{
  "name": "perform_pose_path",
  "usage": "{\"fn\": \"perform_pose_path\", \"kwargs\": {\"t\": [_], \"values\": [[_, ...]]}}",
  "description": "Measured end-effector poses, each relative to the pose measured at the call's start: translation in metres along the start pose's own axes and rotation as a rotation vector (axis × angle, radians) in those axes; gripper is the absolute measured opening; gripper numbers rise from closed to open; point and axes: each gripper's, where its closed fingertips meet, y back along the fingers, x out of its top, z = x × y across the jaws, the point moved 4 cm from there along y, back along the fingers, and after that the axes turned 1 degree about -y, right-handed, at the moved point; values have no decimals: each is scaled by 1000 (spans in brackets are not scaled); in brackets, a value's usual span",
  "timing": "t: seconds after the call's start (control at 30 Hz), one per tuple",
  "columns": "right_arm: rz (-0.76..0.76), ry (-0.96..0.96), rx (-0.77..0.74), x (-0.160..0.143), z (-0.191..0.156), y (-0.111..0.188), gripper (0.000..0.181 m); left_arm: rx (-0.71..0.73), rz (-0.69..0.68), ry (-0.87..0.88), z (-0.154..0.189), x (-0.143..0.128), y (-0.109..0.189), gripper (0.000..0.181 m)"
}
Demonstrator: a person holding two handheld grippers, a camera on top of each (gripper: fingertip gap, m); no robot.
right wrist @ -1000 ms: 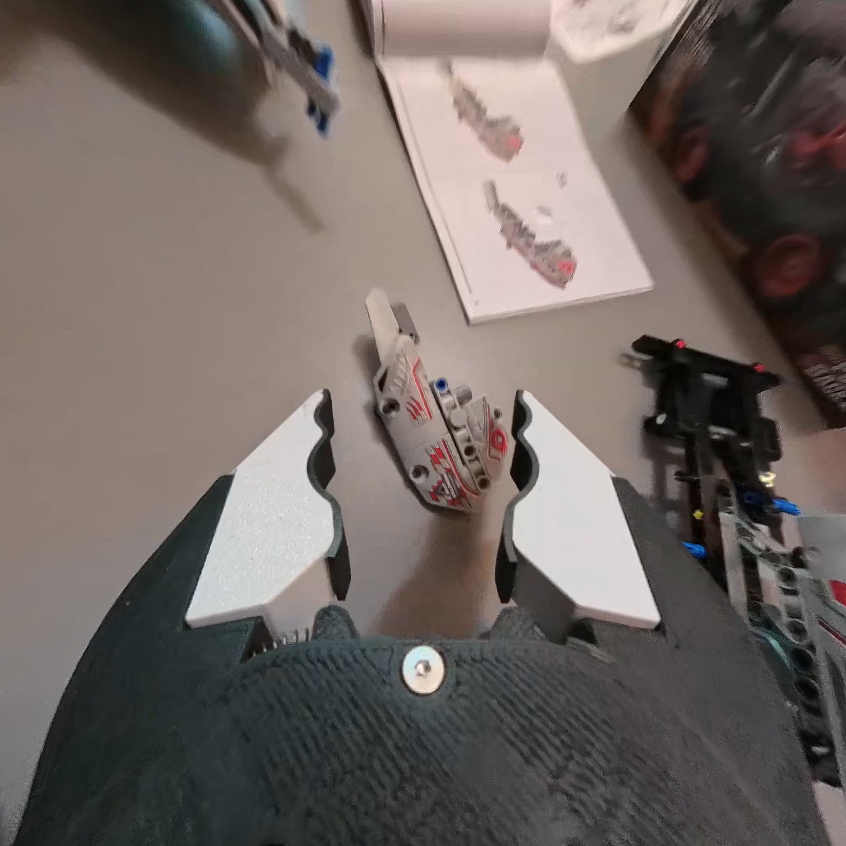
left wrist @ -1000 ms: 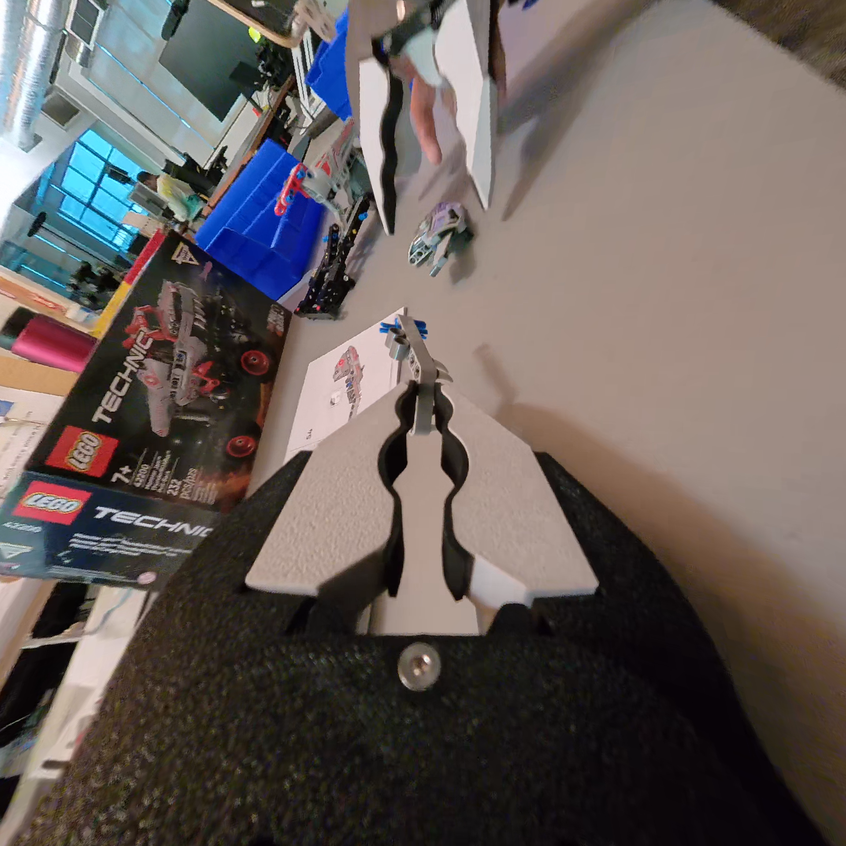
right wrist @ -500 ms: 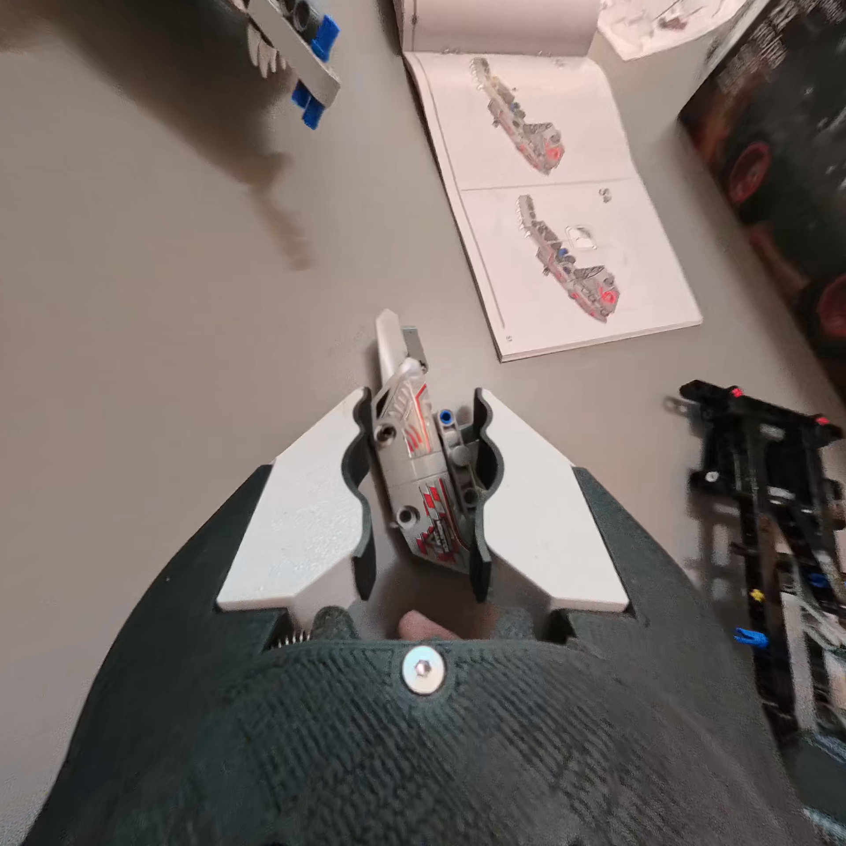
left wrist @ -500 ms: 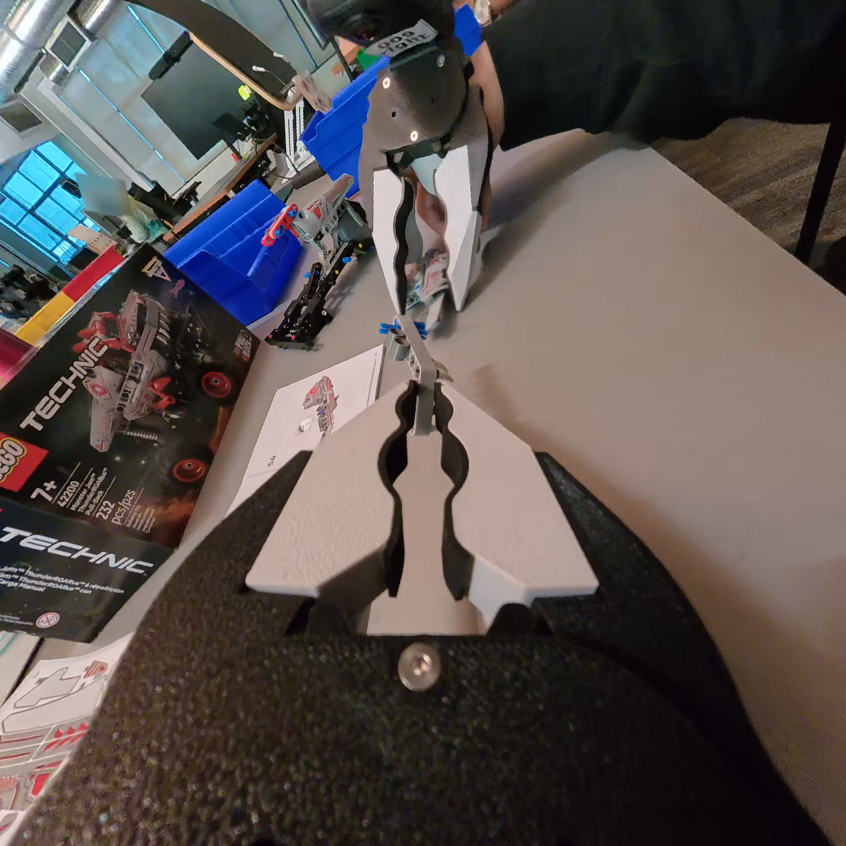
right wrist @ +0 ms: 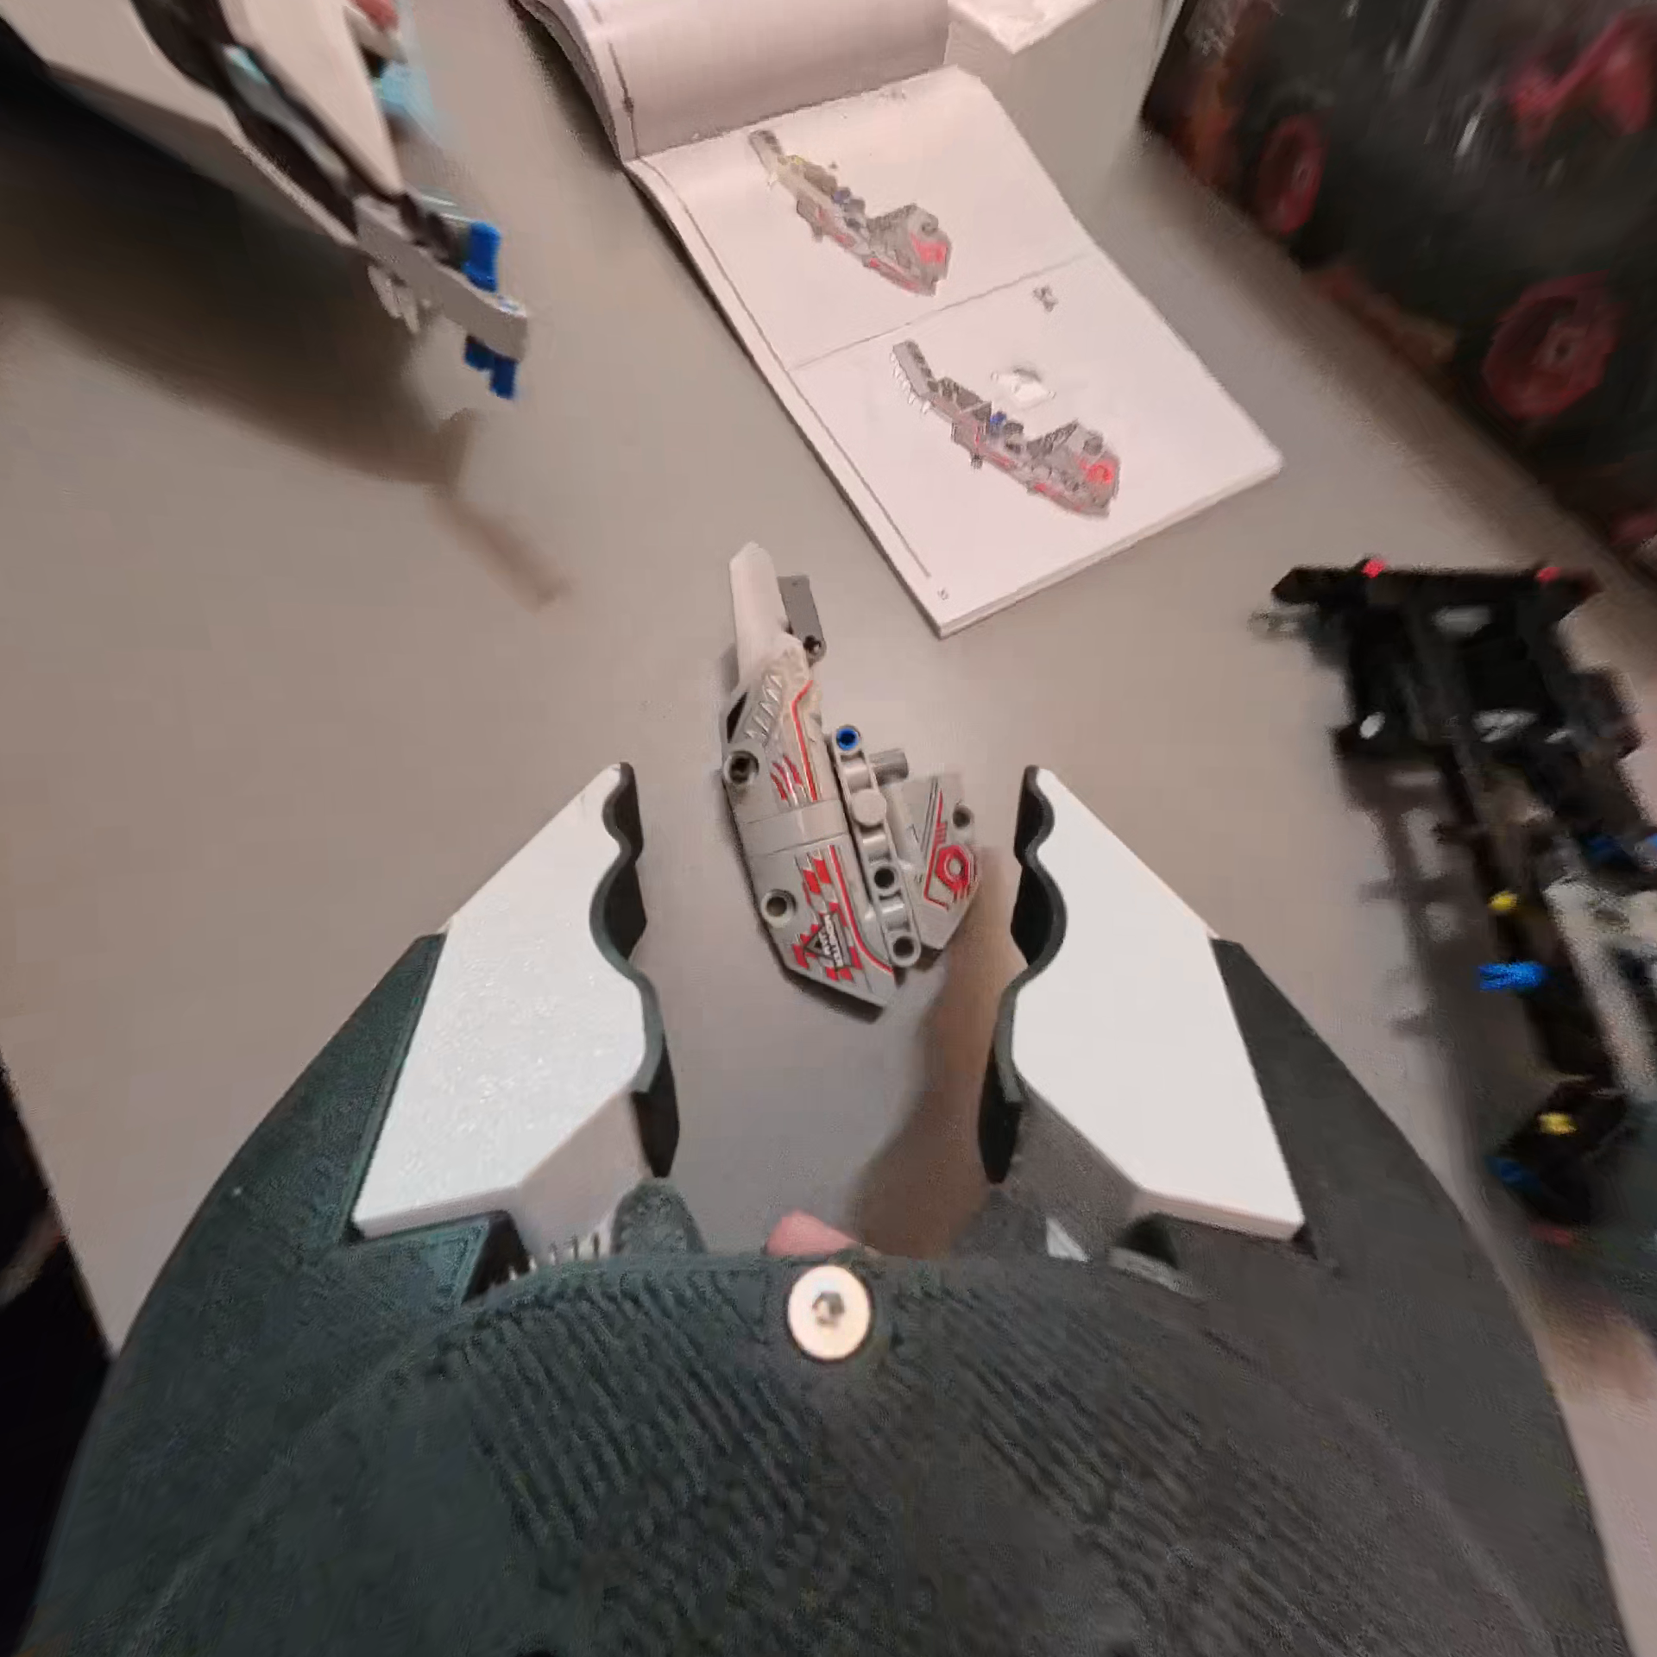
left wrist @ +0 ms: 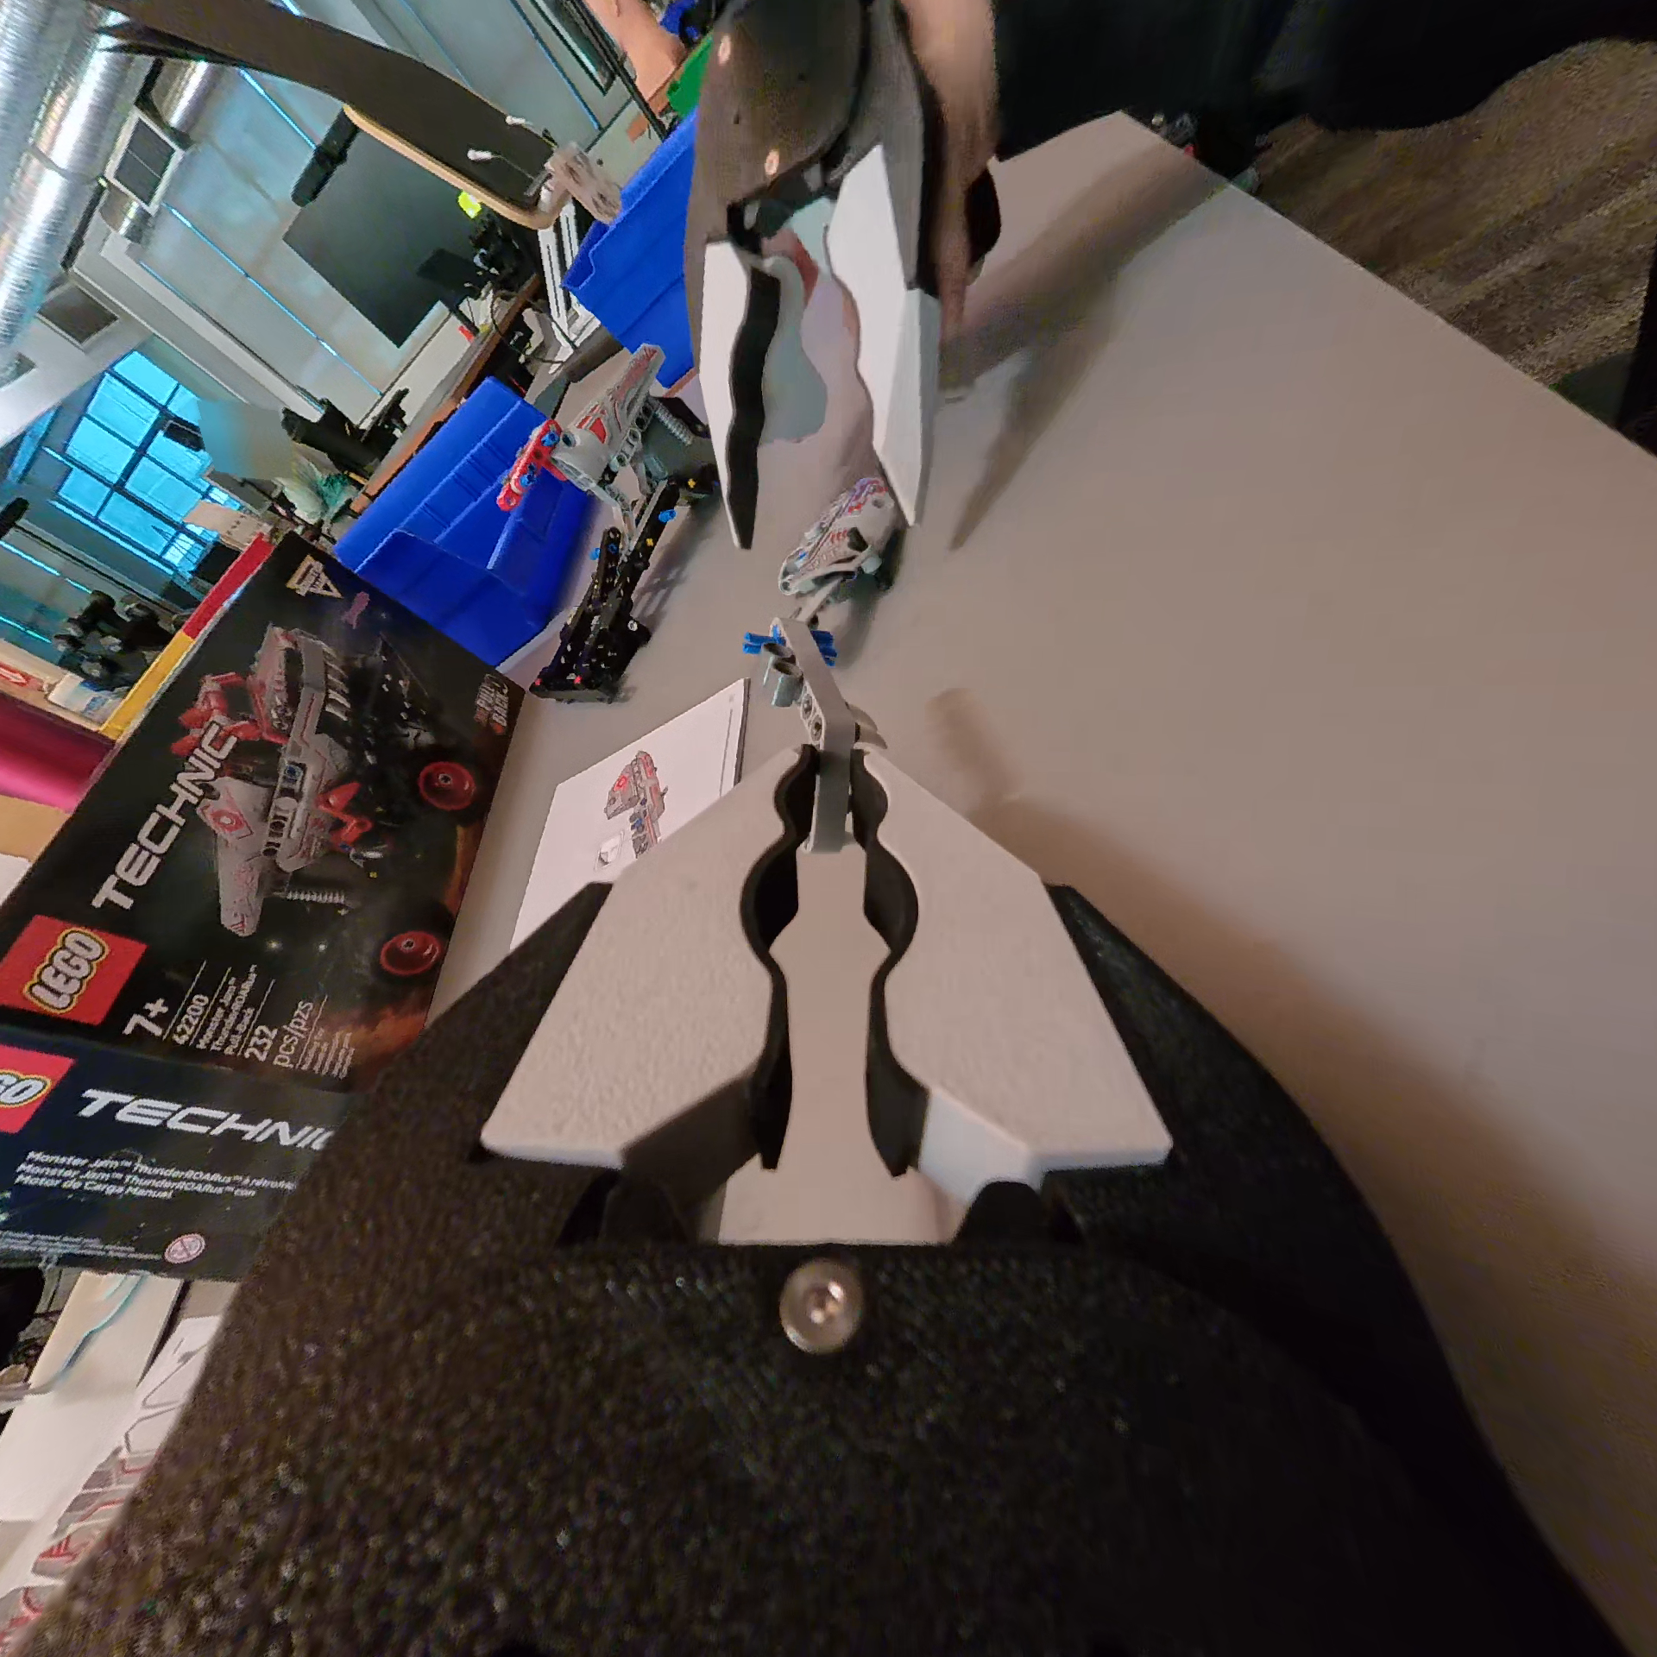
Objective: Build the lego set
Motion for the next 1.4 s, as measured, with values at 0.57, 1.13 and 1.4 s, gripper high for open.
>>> {"fn": "perform_pose_path", "kwargs": {"t": [0.57, 1.13, 1.4], "values": [[-29, -22, 156, 0, -2, -24, 59, -4, 0, -59, 5, 9, 0, 5], [81, 599, -235, 25, -47, -36, 46, -148, 20, 318, 1, 9, 4, 5], [167, 863, -483, 37, -58, -48, 46, -111, -34, 208, -8, 3, -1, 4]]}}
